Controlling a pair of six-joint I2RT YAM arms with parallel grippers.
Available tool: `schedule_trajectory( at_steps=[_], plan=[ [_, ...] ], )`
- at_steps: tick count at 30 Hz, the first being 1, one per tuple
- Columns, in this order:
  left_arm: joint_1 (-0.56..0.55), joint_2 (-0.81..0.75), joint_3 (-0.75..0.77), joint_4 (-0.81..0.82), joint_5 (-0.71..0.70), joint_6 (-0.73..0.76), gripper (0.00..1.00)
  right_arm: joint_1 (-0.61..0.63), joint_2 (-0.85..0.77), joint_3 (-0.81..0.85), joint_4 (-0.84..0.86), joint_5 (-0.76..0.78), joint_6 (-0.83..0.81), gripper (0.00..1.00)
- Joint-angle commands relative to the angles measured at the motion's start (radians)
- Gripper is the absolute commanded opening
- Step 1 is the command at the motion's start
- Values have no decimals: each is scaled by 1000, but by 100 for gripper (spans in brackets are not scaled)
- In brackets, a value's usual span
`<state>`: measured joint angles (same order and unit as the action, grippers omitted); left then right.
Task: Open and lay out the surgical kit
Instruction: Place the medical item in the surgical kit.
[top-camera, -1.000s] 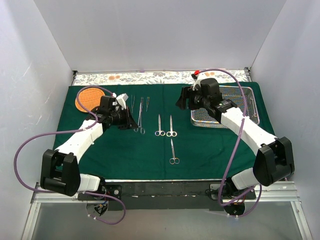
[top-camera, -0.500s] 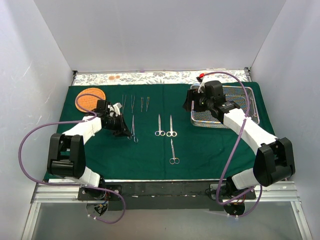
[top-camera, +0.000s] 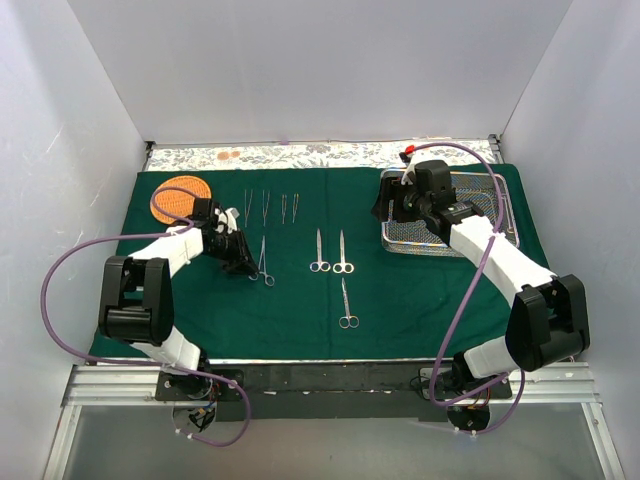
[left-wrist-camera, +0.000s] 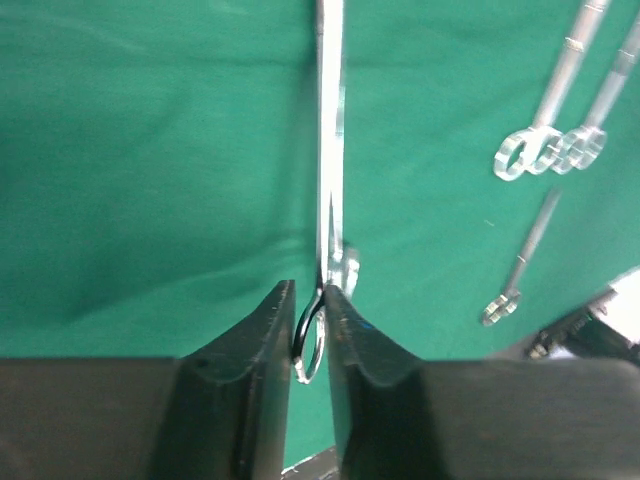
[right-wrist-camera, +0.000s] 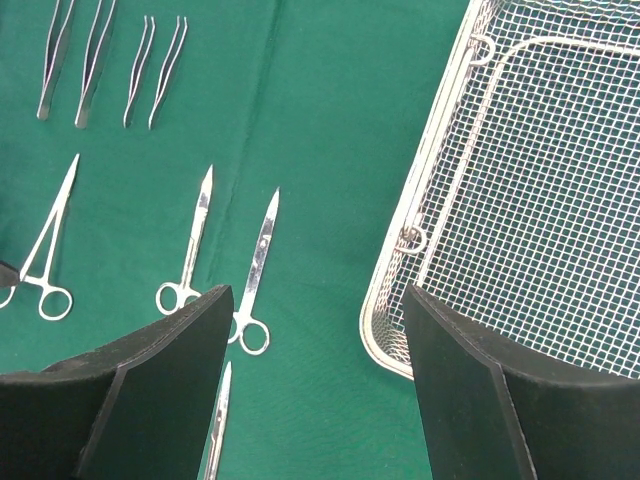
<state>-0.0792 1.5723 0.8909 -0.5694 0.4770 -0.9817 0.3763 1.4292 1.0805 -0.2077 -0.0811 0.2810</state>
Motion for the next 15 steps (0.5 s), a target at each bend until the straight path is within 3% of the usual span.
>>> schedule_trajectory(
  at_steps=[1,7,15],
  plan=[
    [10,17,29,-40,-113,14,21,-7,8,-11,16,-2,-17,76],
    [10,20,37,-44,-153,11,23,-11,11,-11,8,7,-22,76],
    [10,-29,11,-49,-186,-5,36,-25,16,10,-28,37,-43,76]
  ],
)
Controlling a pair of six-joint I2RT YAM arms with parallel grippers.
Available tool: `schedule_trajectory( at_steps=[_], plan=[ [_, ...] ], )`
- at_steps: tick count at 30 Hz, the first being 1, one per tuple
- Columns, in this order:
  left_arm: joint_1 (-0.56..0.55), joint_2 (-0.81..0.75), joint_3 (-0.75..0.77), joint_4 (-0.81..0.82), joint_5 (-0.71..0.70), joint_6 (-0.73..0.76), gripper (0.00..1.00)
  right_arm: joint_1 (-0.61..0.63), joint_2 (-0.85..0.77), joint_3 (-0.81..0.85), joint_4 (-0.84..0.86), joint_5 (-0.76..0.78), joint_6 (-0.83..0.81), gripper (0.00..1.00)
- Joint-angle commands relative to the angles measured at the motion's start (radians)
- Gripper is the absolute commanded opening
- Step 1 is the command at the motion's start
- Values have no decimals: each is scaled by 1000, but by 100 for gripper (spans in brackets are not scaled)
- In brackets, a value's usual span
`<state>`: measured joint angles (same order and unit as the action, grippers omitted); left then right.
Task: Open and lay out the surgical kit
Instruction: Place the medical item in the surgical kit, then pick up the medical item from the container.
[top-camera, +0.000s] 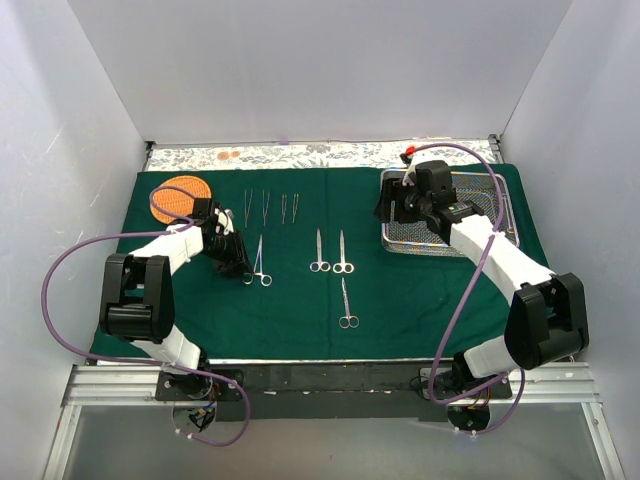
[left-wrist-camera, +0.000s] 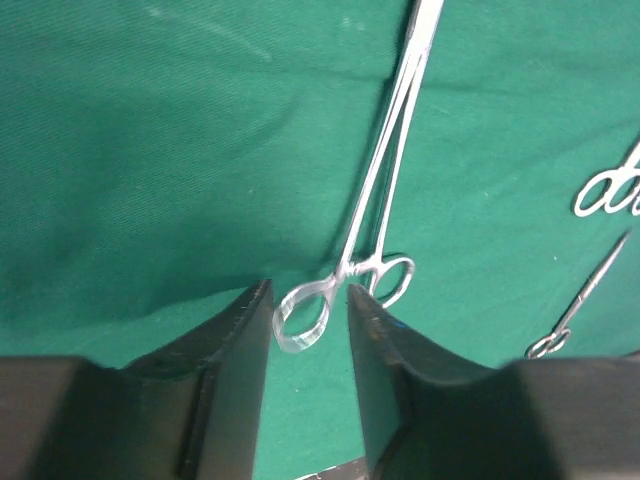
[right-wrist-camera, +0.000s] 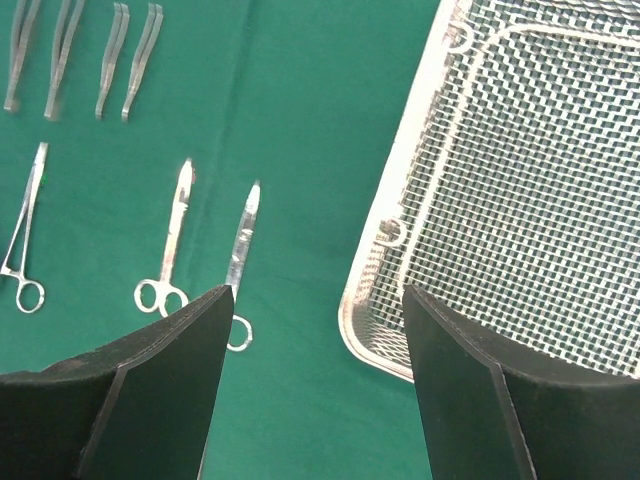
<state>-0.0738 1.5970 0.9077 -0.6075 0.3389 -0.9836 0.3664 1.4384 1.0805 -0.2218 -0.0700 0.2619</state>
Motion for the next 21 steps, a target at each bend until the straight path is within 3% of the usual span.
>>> schedule_trajectory(
  at_steps=[1,9,13,21],
  plan=[
    [5,-57,-7,-11,-51,-3,38,-15,7,16,-17,32,-26,76],
    [5,-109,-13,-17,-54,-15,51,-61,-12,47,-54,142,-73,77],
    [5,-184,-41,6,-72,-23,63,-119,16,93,-106,159,-105,78],
    [5,-425,-138,126,-285,-56,90,-326,141,194,-224,199,-110,74]
  ],
)
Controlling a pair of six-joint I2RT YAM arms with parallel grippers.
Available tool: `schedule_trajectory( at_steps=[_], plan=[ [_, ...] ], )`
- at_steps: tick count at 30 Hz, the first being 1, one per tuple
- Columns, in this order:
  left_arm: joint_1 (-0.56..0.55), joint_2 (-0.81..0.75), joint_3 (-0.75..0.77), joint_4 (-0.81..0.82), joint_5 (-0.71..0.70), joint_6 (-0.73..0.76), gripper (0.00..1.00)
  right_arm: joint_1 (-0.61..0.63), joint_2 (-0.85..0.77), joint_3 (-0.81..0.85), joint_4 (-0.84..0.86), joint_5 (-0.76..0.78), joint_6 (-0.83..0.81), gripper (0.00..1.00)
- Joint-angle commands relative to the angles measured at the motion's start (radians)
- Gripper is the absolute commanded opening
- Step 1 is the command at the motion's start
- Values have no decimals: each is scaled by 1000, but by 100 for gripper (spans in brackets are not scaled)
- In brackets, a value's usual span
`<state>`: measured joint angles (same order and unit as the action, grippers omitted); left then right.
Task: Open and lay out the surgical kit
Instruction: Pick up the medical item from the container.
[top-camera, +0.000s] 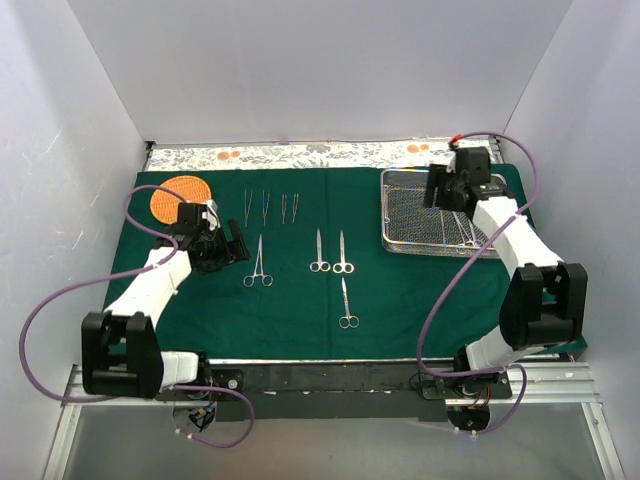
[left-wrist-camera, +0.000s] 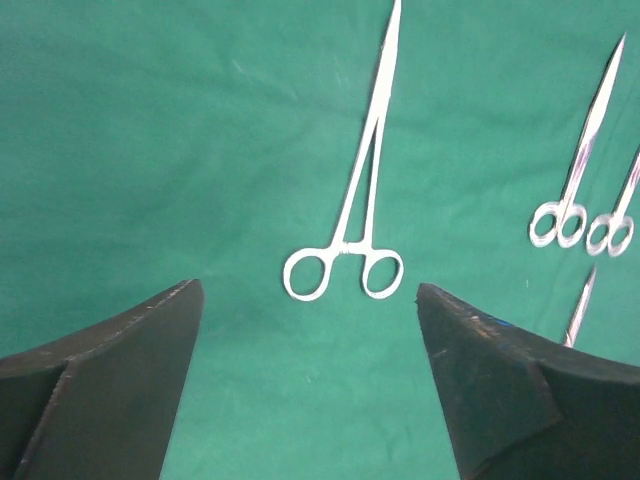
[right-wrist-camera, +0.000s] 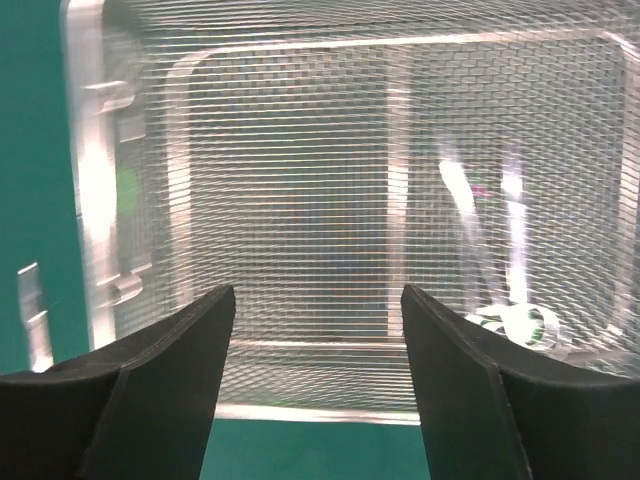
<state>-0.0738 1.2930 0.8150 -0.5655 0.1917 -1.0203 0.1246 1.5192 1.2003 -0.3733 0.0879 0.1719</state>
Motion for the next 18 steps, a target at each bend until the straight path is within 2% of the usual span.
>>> schedule_trajectory(
  at_steps=[1,4,9,18],
  plan=[
    [5,-136,-57,94,-155,-18,92,-98,76,82,-82,36,-22,73],
    [3,-164,-88,124,-216,-27,95,-154,157,103,-113,20,-37,68],
    [2,-164,-106,173,-201,-18,95,-207,257,131,-171,1,-63,56],
    [-20,-164,-106,182,-202,-15,95,-263,337,125,-157,-45,-97,36]
  ],
)
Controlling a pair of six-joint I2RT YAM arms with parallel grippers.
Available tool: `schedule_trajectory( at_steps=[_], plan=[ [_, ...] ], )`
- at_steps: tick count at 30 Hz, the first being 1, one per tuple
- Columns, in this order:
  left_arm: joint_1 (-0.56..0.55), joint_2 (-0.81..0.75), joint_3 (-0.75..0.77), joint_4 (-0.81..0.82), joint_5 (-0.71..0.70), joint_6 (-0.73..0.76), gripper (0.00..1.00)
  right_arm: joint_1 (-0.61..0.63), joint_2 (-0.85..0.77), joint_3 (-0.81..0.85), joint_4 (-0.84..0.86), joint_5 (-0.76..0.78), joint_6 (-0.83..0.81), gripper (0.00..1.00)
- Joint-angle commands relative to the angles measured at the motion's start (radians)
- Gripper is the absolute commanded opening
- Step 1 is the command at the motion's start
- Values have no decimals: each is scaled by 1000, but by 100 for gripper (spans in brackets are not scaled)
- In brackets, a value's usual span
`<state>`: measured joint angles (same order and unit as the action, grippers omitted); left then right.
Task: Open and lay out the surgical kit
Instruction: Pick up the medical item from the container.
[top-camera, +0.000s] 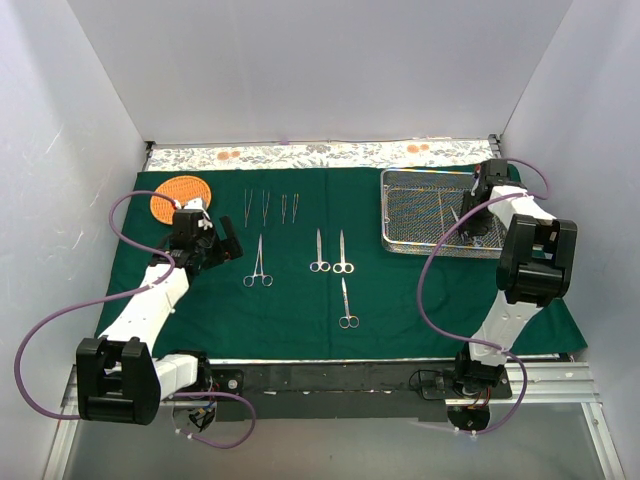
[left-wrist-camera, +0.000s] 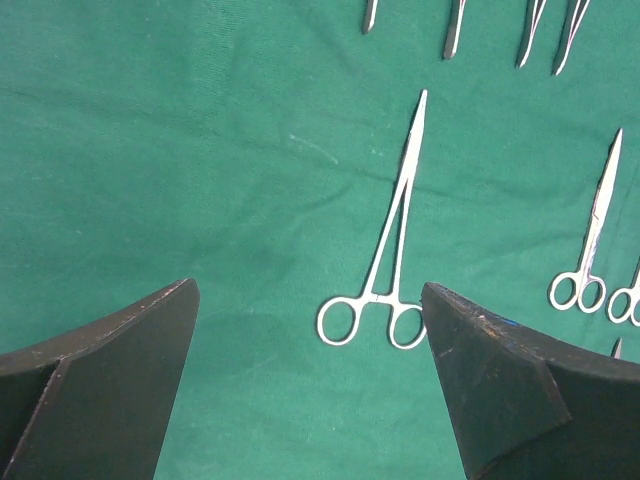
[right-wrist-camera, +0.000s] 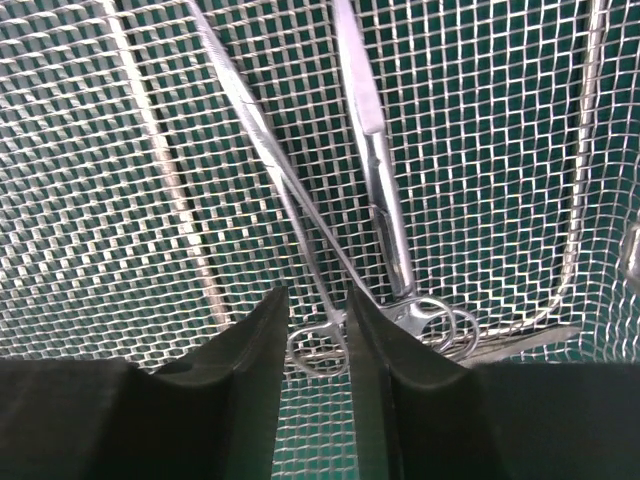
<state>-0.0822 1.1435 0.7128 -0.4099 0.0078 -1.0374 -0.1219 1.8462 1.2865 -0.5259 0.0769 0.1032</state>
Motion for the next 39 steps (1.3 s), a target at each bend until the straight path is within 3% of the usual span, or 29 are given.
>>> schedule_trajectory(
  at_steps=[1,15,20,25,39],
  plan=[
    [-13,-14,-6,28,-20,2,95,-16,13,42,-6,-34,-34,36],
    [-19,-21,-15,43,-9,-9,95,-27,105,45,-9,-85,-60,30],
    [-21,-19,-6,42,31,-15,95,-25,113,37,-11,-81,-62,12],
    [-21,-14,28,36,47,-18,95,-25,58,60,-13,-106,-53,2],
    [-28,5,175,48,190,-121,92,56,-168,88,49,-284,96,1]
  ],
)
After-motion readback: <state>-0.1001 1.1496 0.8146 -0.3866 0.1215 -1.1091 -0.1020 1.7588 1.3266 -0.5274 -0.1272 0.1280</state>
